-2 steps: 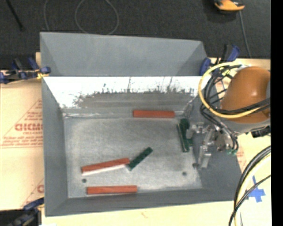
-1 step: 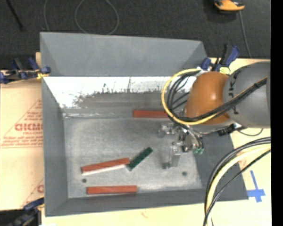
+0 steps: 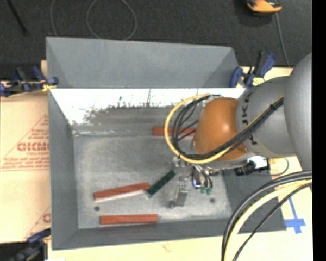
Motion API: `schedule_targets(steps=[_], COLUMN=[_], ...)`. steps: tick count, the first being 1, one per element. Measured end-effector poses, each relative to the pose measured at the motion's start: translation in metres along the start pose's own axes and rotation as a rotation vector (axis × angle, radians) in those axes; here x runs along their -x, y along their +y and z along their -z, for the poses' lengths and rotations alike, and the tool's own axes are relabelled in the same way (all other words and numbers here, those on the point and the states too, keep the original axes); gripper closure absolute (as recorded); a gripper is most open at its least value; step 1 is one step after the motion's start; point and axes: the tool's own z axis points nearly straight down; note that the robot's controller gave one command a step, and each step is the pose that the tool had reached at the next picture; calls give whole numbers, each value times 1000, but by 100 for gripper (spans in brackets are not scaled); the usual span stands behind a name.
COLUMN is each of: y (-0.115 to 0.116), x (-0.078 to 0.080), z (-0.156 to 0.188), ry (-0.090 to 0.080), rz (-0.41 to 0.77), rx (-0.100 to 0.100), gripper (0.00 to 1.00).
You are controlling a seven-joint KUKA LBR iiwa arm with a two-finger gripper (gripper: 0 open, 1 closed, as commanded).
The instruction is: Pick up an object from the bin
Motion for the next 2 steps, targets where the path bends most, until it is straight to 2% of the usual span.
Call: schedule_targets(steps=[1,2], y=[-3,-3], x=[2,2], z=[0,0], ry=[-3,-3], rz=[-3,-3], rx=[-2,-2], gripper=[100,0])
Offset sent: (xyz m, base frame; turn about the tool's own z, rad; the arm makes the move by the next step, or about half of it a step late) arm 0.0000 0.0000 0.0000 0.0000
